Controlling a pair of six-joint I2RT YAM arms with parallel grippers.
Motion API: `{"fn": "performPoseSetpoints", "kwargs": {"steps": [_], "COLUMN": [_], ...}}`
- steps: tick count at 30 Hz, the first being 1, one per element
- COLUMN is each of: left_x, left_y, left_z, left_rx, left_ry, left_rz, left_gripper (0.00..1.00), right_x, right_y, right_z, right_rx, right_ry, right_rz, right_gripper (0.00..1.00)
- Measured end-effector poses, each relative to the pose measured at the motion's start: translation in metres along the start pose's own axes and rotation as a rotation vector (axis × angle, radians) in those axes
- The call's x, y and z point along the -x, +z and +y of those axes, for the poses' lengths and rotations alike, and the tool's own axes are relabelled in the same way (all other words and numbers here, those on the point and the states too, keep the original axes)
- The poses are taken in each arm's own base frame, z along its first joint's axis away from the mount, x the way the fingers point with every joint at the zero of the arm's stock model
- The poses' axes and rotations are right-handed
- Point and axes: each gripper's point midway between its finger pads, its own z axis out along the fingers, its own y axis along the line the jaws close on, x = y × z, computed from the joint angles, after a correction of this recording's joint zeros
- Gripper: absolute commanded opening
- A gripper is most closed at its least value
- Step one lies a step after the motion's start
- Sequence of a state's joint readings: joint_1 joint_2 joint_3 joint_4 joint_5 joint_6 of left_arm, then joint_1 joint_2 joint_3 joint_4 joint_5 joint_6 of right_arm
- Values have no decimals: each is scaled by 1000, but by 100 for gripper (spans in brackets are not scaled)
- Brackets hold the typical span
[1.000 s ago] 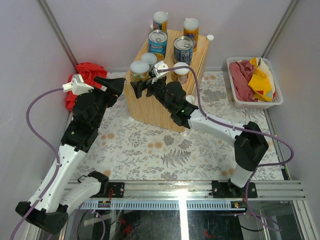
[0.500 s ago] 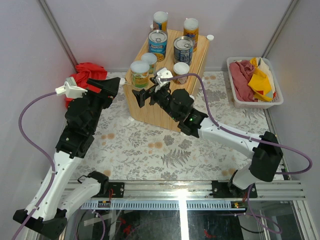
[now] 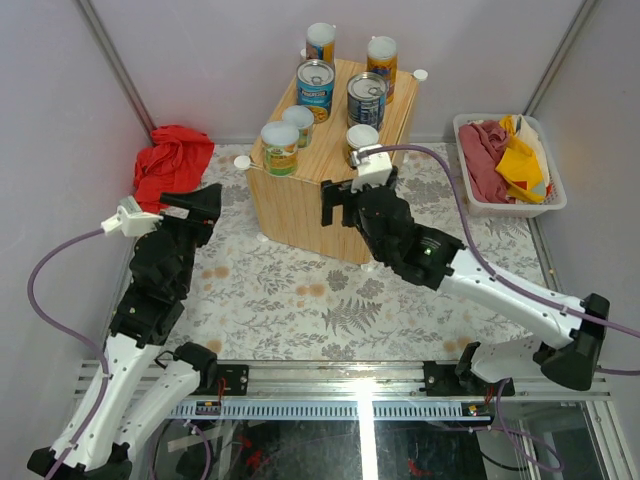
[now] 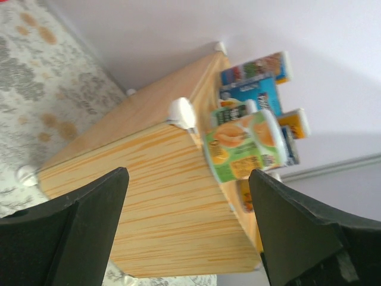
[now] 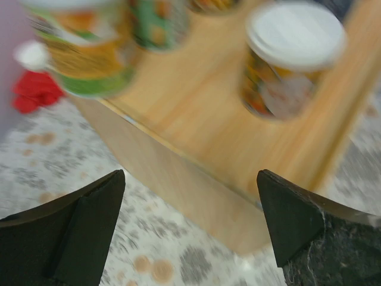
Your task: Place and organize the canned foods onto the counter
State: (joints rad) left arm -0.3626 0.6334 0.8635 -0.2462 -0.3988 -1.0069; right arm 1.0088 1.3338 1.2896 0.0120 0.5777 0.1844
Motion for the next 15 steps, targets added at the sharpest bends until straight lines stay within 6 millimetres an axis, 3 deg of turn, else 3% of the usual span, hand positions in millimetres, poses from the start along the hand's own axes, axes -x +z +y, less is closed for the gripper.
{"fn": "performPoseSetpoints", "kwargs": {"steps": [3,6,10,11,12,15], "left_x": [-6,-13,-23,-24,-25,-26], "left_y": [0,0,-4,-6,-8,-13], "left_z": [28,58,97,105,113,126], "left_rx": [66,139,229,249,266,291], "left_ry": [9,32,73,83,92,114], "left_rz": [-17,-26,-32,-33,-35,-41], "left_gripper": [84,85,86,92,99,100], "right_x": [-21,-21,-57,-67,-74,-93], "right_y": [-21,-54,-115,-127,-137,-159], "right_z": [-36,-67,-118,-129,-137,-157], "right_rx": [-154,-265,-419,-455,-483,-560], "right_ry": [24,130,217,225,228,221], "right_rz": [95,107,201,227,247,292], "right_gripper": [99,100,100,100,99,99]}}
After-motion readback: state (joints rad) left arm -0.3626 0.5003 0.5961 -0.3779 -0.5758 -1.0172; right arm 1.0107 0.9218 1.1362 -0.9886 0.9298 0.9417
